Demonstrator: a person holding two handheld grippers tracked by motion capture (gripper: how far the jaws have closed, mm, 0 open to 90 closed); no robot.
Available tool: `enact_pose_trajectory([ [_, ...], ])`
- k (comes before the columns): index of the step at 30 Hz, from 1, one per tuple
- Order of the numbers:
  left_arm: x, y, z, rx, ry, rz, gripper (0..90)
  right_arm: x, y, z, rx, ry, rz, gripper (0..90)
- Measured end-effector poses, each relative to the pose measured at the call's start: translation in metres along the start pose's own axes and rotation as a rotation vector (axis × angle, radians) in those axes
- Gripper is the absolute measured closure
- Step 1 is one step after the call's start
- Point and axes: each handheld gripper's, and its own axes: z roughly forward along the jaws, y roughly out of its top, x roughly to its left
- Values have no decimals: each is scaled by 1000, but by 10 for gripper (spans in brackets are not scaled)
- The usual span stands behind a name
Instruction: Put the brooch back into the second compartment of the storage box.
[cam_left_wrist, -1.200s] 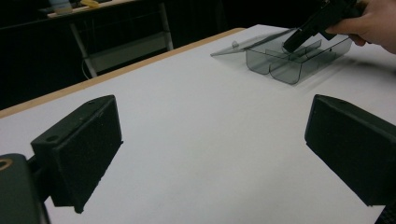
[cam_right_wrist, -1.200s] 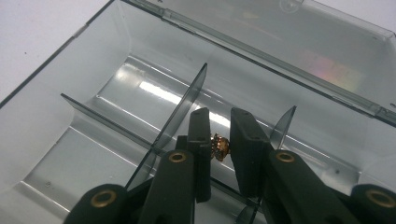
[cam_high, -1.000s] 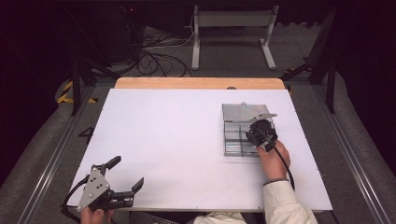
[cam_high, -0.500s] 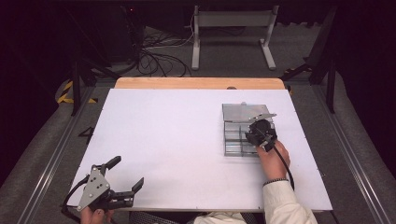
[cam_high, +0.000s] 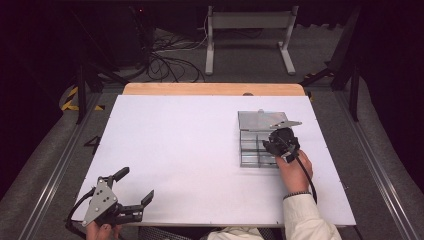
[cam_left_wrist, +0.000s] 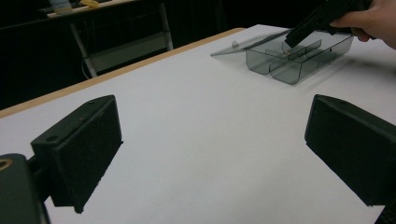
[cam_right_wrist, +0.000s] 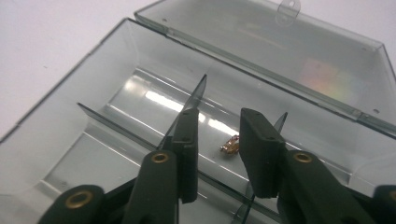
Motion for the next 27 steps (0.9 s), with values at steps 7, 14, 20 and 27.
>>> enact_pose_trajectory([
  [7, 0, 0, 0, 0, 0, -1, 44, 3, 2, -23, -79, 78, -15, 514],
  [14, 0, 0, 0, 1, 0, -1, 45, 8, 4, -40, -117, 91, -39, 471],
  [20, 0, 0, 0, 2, 2, 0, 44, 12, 5, -47, -129, 88, -64, 452],
  [27, 0, 0, 0, 2, 2, -1, 44, 14, 4, -55, -149, 99, -71, 431],
])
